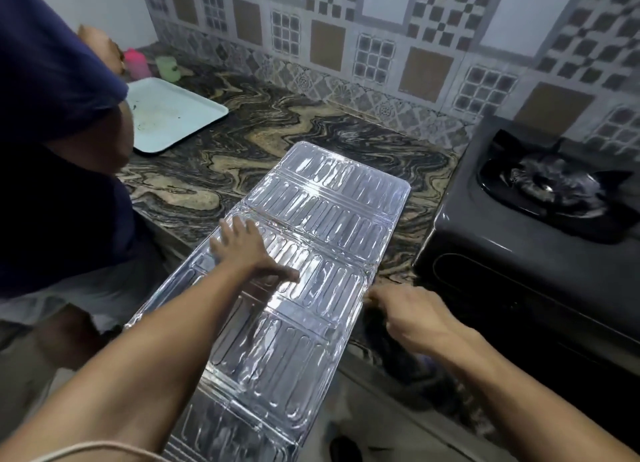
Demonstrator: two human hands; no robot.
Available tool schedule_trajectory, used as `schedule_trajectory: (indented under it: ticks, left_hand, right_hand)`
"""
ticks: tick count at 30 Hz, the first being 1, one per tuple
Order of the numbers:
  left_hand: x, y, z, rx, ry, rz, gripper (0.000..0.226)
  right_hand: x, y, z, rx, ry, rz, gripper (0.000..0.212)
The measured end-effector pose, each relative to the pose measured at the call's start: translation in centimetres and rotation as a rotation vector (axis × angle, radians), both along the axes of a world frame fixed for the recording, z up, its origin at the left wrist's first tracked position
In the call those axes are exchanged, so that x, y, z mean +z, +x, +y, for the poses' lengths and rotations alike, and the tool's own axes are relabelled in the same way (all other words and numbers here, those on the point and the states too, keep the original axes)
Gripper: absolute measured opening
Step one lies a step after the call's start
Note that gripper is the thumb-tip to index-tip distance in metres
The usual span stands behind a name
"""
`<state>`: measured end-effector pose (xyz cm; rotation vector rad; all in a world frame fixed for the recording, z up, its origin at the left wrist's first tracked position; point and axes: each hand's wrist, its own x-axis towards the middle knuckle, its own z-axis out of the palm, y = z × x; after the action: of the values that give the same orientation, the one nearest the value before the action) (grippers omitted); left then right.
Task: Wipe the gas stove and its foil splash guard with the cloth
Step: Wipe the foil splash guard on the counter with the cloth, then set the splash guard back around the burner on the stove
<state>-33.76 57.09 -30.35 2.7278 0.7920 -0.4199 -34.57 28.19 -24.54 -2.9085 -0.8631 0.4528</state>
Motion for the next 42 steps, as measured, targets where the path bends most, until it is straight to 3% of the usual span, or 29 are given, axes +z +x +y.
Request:
schedule_trajectory:
  ticks: [2,4,6,8,13,16,18,21,22,24,27,30,33,36,39,42]
  left_hand:
    - [-0.4,-1.0,0.3,0.041,0.03,0.013,0.159]
    - [-0.6,-1.4,0.7,0.067,0.036,-0.021,0.137]
    - [-0.3,-1.4,1.5,0.057,0.023,-0.064,0.104]
    - [0.2,-1.4,2.3,0.068,0.012,-0.102,0.088]
    - [0.9,-3.4,3.1,0.4,-0.004,-0.091,0.148]
    - [1.1,-4.1,3.5,0.531,-0.104,-0.081,0.153]
    - [1.7,-4.3,3.8,0.588,-0.116,-0.083,0.131]
    - [3.8,-4.8,4.9,0.551,-0.074,-0.139,0.043]
    - [4.9,-4.8,5.4,0.529,-0.09,-0.168,0.026]
    - [7.6,-5.0,6.1,0.476,-0.129,-0.211,0.013]
    - [11.8,-4.9,6.3,0.367,-0.142,-0.231,0.013]
    - [15.4,-4.8,5.7,0.258,-0.189,-0.314,0.009]
    - [18.6,-5.0,4.5,0.131,-0.203,-0.387,0.013]
    - [21.2,-5.5,2.6,0.028,-0.264,-0.501,0.016]
    - [23.0,-6.3,1.5,-0.036,-0.375,-0.585,0.022]
    - [25.4,-8.3,2.2,-0.022,-0.509,-0.488,0.033]
  right_hand:
    - [0.2,-0.3,-0.8,-0.032,-0.147,-0.032,0.032]
    - [-0.2,-0.9,-1.0,-0.035,-0.242,0.029,0.03]
    - [-0.5,-1.5,-0.7,-0.051,-0.242,0.062,0.037]
    - [-0.6,-1.5,0.1,-0.071,-0.191,0.009,0.041]
    - [-1.0,-1.1,2.4,-0.093,-0.094,0.025,0.04]
    - [-1.1,-0.9,2.8,-0.046,-0.157,0.028,0.038]
    - [-1.0,-0.9,2.8,-0.023,-0.195,0.034,0.036]
    - [-0.6,-0.8,3.1,-0.001,-0.247,0.043,0.029]
    - [-0.3,-0.7,3.2,0.01,-0.263,0.048,0.024]
    - [0.8,0.1,3.9,0.046,-0.302,0.045,0.018]
    - [3.5,2.4,6.0,0.1,-0.255,-0.036,0.019]
    - [7.1,5.3,9.5,0.152,-0.024,-0.236,0.026]
    - [11.7,7.4,13.2,0.287,0.182,-0.352,0.053]
    - [16.4,8.7,15.8,0.397,0.104,-0.43,0.073]
    - [19.8,9.4,16.6,0.423,-0.027,-0.453,0.04]
    - [22.4,9.7,15.9,0.4,-0.025,-0.386,0.014]
